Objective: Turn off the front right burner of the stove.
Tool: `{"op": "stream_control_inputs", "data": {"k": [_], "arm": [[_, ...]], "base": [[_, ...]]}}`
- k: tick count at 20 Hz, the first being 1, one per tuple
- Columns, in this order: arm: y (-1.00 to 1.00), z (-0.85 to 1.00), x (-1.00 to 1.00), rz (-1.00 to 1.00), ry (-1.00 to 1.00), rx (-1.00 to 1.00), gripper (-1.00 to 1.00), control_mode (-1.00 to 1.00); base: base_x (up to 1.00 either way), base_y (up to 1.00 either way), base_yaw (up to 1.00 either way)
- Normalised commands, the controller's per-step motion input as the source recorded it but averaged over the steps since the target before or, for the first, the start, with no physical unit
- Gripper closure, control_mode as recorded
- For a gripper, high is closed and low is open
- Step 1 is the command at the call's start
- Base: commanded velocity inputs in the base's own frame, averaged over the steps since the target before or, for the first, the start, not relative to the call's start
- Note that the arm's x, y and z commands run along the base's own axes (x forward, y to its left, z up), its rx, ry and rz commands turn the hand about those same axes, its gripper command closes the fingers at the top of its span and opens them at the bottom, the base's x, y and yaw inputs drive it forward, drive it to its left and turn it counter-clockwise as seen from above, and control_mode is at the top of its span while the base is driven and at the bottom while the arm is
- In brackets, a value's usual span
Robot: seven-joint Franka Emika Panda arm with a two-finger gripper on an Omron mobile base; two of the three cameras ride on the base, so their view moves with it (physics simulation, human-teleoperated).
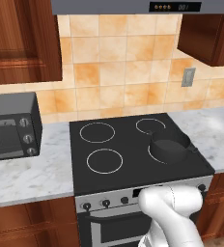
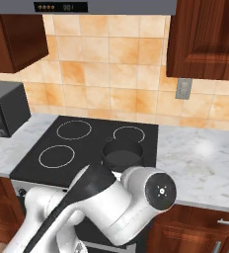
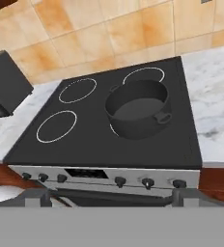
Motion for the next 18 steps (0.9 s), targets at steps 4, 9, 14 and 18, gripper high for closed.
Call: {"op": "stream_control_inputs", "data": {"k": [4,9,14,18], "arm": [[-0.65,-0.29,-0.27,0.1,-0.24,0.06,-1.0,-1.0],[-0.23,-0.85,-0.13,0.11,-0.35,0.0,-1.0,-1.0],[0.02,-0.94,0.18,0.08,-0.44,-0.06,-1.0,-1.0],[0.07,-0.54,0.34,0.0,-0.33,0.0,-1.0,-1.0]], "base": [[0.0,0.0,0.0],[0.0,0.0,0.0],[0.0,0.0,0.0],[0.0,0.0,0.0]]}}
